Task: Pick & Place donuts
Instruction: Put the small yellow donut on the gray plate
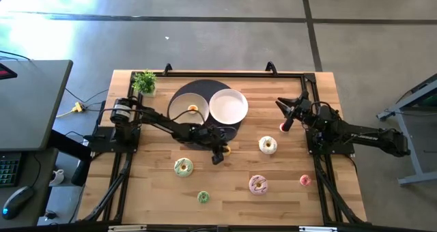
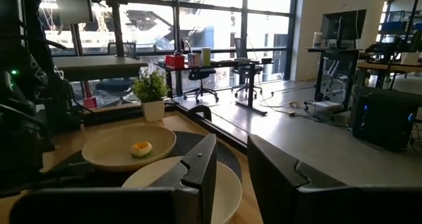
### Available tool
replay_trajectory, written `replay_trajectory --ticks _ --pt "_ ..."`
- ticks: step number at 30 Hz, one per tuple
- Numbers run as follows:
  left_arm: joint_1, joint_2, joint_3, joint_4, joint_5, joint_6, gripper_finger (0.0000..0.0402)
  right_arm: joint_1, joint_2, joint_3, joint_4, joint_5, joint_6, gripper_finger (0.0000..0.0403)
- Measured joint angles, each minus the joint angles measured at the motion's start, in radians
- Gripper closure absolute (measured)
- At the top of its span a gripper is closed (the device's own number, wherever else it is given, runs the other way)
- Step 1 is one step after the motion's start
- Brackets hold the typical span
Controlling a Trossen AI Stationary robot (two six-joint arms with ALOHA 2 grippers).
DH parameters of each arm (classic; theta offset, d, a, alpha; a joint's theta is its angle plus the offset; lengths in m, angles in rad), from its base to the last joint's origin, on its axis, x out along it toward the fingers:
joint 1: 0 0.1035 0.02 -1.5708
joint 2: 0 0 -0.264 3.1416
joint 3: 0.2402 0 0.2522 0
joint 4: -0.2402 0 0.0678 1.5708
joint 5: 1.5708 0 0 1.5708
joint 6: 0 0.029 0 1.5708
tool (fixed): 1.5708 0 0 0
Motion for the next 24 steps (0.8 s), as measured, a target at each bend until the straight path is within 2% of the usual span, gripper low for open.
replay_trajectory --ticks 3,12,18,24 --pt "0.0 0.0 0.008 -0.013 0.0 0.002 0.0291 0.0 0.001 0.0 0.0 0.013 -0.001 0.032" --pt "0.001 0.0 0.016 -0.049 -0.002 -0.001 0.0392 0.0 0.0 0.0 0.001 0.015 -0.003 0.032" --pt "0.002 -0.044 0.014 -0.057 -0.005 -0.008 0.0392 0.0 0.001 0.0 0.001 0.015 -0.003 0.032" --pt "0.037 -0.16 0.015 -0.174 -0.018 -0.027 0.0397 0.0 0.001 0.0 0.0 0.015 -0.003 0.032"
